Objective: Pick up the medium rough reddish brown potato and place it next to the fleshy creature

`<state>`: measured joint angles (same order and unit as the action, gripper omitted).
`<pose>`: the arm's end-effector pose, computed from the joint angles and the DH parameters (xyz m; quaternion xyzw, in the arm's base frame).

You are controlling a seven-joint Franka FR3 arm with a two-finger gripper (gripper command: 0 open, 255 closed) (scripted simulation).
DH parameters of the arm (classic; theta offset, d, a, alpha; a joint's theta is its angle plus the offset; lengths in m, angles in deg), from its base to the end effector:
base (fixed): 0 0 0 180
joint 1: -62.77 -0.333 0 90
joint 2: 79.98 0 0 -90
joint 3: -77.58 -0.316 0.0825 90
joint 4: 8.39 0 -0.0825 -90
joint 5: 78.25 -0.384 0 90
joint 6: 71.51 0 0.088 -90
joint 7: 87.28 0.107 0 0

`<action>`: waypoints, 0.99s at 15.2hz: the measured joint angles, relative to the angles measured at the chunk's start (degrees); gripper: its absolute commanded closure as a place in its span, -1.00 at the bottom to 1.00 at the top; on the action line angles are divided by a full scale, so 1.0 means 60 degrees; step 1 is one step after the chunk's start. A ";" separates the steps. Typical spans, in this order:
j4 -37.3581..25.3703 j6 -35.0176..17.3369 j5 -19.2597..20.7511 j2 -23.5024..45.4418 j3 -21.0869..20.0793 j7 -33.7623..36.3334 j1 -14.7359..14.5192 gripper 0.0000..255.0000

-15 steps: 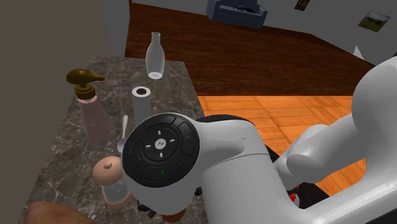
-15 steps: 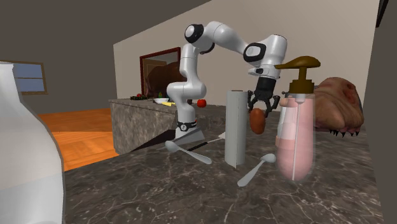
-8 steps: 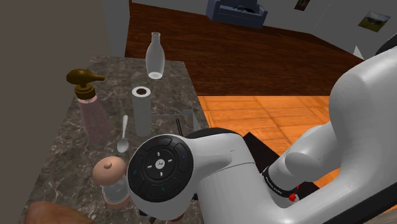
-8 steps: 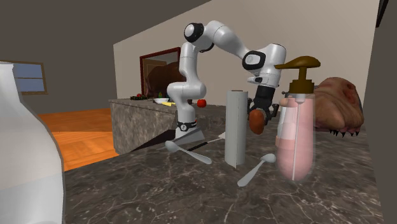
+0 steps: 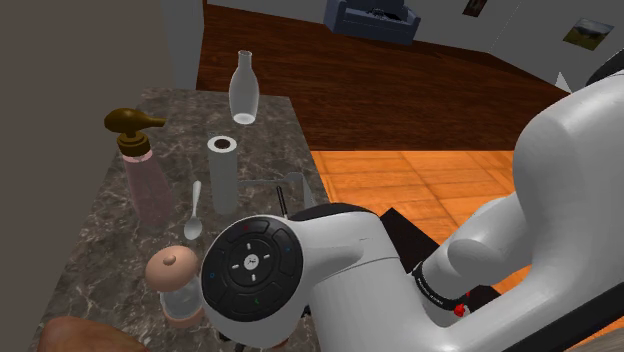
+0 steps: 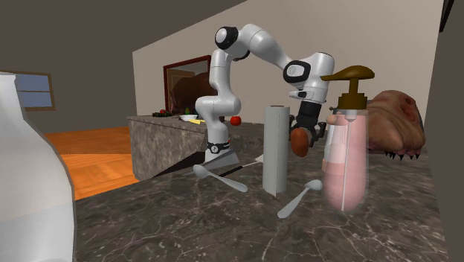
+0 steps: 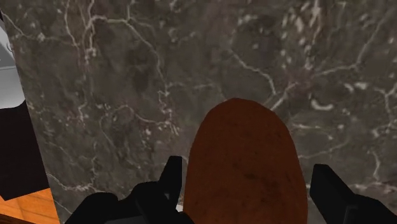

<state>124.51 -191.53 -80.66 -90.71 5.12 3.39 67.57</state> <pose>0.1804 0.4466 0.3510 0.9694 -0.2197 0.0546 0.0945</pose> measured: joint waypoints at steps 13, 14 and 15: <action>-0.0871 0.1276 -0.0602 -0.0709 0.0699 -0.0494 -0.0563 -1.00; -0.0877 0.1284 -0.0603 -0.0709 0.0697 -0.0492 -0.0564 -1.00; -0.0881 0.1287 -0.0601 -0.0707 0.0694 -0.0489 -0.0563 -1.00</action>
<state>119.22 -183.81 -84.27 -94.95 9.28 0.46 64.20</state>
